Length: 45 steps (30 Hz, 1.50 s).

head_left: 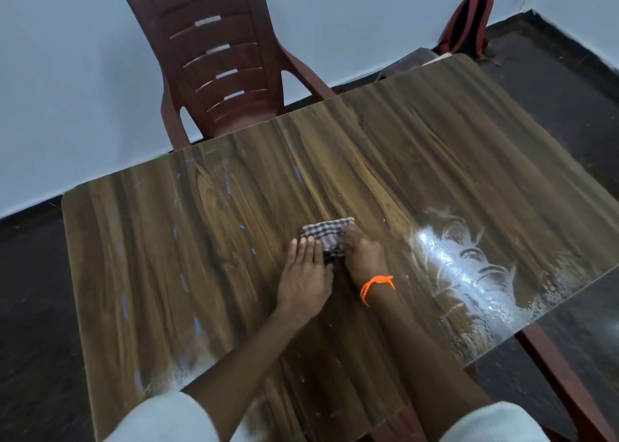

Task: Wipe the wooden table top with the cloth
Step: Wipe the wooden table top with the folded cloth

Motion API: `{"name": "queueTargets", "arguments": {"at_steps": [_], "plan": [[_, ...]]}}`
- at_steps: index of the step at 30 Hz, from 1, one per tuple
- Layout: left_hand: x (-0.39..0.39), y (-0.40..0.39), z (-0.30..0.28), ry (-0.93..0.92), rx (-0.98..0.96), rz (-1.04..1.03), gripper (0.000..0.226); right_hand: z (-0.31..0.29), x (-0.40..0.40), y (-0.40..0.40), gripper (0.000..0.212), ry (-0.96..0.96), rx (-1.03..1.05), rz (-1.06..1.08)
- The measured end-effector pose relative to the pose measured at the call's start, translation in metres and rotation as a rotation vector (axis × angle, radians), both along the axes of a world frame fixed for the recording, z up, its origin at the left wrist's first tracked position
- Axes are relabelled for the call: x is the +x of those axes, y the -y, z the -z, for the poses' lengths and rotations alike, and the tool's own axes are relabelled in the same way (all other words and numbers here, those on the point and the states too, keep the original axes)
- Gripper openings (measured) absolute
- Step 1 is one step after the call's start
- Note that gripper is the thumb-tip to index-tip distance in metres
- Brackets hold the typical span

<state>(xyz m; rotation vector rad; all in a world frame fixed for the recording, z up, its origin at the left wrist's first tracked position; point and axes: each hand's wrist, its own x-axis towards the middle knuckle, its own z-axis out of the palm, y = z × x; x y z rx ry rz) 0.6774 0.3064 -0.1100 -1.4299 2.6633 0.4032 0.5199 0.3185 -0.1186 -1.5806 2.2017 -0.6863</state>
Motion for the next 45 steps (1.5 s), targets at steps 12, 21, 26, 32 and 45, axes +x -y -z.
{"name": "queueTargets", "arguments": {"at_steps": [12, 21, 26, 32, 45], "plan": [[-0.021, -0.005, 0.009, -0.159, -0.019, 0.139, 0.063, 0.009, -0.034, -0.036, 0.029, -0.045, -0.068, 0.123], [0.005, 0.091, 0.015, -0.090, -0.093, 0.012, 0.061, 0.005, -0.002, 0.090, 0.027, -0.032, -0.051, -0.016], [0.041, 0.056, 0.022, -0.235, -0.103, 0.014, 0.059, 0.015, 0.014, 0.059, 0.030, 0.008, -0.136, -0.118], [0.001, 0.062, 0.023, -0.193, -0.052, 0.117, 0.067, 0.012, -0.028, 0.046, 0.031, -0.077, -0.145, -0.028], [0.028, 0.155, 0.022, -0.189, -0.105, -0.114, 0.063, 0.004, 0.016, 0.175, 0.033, 0.137, -0.115, -0.090]]}}
